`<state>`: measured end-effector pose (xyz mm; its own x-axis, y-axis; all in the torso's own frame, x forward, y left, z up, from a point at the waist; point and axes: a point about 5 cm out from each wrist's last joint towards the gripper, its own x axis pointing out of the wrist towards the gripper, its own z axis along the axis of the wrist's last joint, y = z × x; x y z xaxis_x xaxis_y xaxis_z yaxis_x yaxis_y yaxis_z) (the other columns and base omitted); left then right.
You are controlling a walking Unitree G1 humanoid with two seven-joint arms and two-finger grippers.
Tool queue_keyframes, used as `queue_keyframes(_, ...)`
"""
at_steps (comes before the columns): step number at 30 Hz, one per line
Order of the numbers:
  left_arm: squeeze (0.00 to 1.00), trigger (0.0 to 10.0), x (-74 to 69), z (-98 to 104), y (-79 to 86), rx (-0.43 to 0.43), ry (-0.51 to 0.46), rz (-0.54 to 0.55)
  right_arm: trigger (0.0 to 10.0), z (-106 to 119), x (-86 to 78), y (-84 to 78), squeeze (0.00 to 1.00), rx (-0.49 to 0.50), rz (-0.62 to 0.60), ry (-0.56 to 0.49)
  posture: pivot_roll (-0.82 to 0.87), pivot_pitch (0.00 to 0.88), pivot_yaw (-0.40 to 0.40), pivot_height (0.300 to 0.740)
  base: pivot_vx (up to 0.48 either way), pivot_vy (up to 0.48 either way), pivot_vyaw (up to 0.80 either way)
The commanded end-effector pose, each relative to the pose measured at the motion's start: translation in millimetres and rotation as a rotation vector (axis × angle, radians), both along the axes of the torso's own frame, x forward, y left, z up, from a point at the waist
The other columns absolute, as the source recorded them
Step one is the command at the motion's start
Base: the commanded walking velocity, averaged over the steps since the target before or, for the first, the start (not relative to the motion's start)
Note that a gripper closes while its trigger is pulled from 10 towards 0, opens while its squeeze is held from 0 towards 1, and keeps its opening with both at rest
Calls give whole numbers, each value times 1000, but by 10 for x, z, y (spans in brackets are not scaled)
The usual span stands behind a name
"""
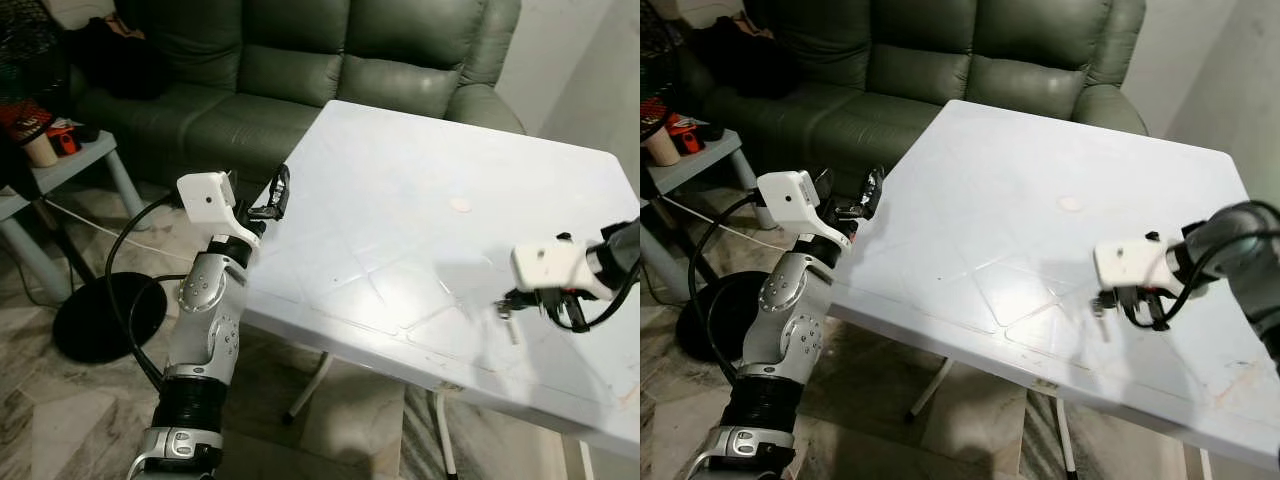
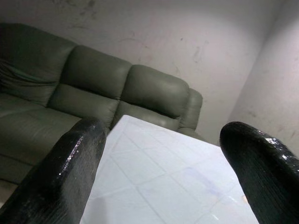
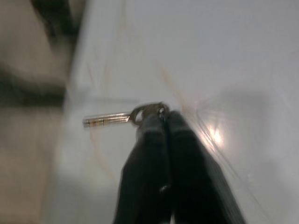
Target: Hang keys on a hook
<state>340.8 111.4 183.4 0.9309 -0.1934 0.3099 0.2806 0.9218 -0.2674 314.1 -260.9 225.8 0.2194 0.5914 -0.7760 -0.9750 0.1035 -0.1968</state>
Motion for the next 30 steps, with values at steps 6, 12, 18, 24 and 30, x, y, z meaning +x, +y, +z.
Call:
queue_keyframes(6, 0, 10000, -8, 59, -56, -33, -21, -4, 10000, 431, 161, 288, 0, 890, -101, 222, -40, 27, -77, 736, 0, 0, 0)
queue_keyframes(12, 0, 10000, -18, 63, -58, -40, -20, -1, 10000, 126, 486, 364, 0, 696, -434, -84, -29, 35, -74, 736, 0, 0, 0)
queue_keyframes(18, 0, 10000, -15, 71, -66, -55, -19, -5, 10000, 22, 424, 238, 0, 62, -252, -424, -35, 33, -72, 736, 0, 0, 0)
queue_keyframes(24, 0, 10000, -12, 78, -68, -75, -17, -1, 10000, 9, 468, 150, 0, -94, -262, -513, -41, 29, -79, 736, 0, 0, 0)
queue_keyframes(30, 0, 10000, -8, 80, -75, -84, -15, -4, 10000, -56, 422, -1, 0, -292, -123, -582, -39, 21, -82, 736, 0, 0, 0)
